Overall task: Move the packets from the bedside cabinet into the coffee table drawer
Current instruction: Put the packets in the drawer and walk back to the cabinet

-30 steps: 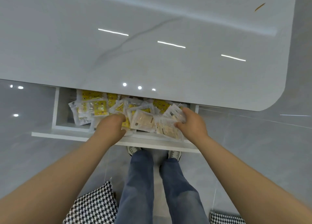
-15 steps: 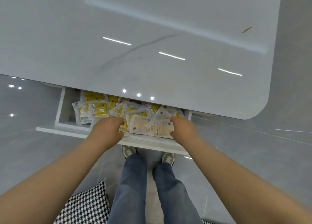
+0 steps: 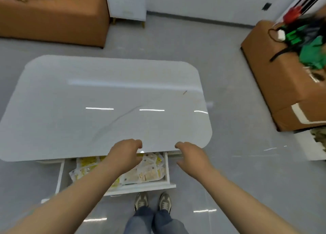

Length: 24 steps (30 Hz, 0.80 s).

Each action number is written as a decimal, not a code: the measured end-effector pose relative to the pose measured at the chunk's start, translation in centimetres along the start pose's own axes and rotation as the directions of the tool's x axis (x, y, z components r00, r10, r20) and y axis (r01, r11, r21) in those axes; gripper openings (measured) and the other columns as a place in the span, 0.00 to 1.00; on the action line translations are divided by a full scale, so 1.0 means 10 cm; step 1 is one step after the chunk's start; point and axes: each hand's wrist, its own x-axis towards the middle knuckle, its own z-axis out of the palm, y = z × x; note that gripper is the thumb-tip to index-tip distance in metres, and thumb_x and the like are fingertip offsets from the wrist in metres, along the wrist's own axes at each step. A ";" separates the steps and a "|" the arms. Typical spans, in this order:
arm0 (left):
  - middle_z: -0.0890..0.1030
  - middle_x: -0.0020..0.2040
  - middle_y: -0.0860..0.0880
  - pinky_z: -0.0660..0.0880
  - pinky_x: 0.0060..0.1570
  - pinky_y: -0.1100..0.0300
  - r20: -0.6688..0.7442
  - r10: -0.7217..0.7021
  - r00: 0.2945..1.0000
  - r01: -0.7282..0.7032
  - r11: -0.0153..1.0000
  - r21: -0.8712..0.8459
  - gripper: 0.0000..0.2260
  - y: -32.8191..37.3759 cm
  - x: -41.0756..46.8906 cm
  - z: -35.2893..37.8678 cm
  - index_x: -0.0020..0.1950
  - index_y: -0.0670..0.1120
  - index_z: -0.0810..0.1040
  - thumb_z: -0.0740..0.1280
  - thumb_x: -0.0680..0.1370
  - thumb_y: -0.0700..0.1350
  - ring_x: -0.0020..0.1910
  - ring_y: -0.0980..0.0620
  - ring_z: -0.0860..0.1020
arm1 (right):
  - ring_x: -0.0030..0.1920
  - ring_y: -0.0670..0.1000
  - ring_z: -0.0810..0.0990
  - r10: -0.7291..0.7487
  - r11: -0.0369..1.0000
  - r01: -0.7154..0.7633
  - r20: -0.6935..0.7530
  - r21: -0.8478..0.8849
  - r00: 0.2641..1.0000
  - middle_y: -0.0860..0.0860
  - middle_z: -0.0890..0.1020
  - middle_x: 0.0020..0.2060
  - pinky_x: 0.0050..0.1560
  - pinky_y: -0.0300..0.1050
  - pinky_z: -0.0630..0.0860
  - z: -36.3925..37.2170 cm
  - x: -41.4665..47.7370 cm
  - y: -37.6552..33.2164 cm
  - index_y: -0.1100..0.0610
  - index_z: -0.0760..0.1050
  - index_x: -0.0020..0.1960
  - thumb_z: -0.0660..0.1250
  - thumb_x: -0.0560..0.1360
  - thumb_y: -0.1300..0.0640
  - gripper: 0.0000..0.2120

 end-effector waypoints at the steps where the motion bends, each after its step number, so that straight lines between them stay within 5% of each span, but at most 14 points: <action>1: 0.78 0.58 0.52 0.74 0.54 0.58 -0.017 0.036 0.999 -0.036 0.999 0.012 0.17 0.11 -0.01 -0.18 0.64 0.51 0.72 0.65 0.76 0.52 0.56 0.51 0.76 | 0.57 0.55 0.76 0.012 1.000 -0.012 -0.043 0.003 0.999 0.53 0.77 0.58 0.53 0.47 0.74 -0.17 -0.11 0.03 0.55 0.69 0.66 0.64 0.75 0.58 0.20; 10: 0.77 0.60 0.53 0.73 0.57 0.58 -0.200 0.368 0.908 -0.340 0.926 0.162 0.18 1.40 0.07 -1.52 0.65 0.52 0.71 0.65 0.76 0.53 0.58 0.52 0.76 | 0.59 0.51 0.75 0.119 0.993 -0.102 -0.409 0.065 0.905 0.48 0.76 0.61 0.55 0.45 0.74 -1.48 -0.91 0.57 0.50 0.68 0.68 0.64 0.76 0.49 0.21; 24: 0.74 0.64 0.54 0.71 0.59 0.59 -0.326 0.670 0.667 -0.578 0.741 0.341 0.19 4.05 0.33 -2.32 0.67 0.53 0.68 0.64 0.77 0.55 0.63 0.52 0.73 | 0.59 0.46 0.74 0.200 0.959 -0.282 -0.683 -0.010 0.703 0.44 0.74 0.60 0.55 0.43 0.74 -2.77 -2.23 2.42 0.45 0.66 0.66 0.64 0.75 0.44 0.21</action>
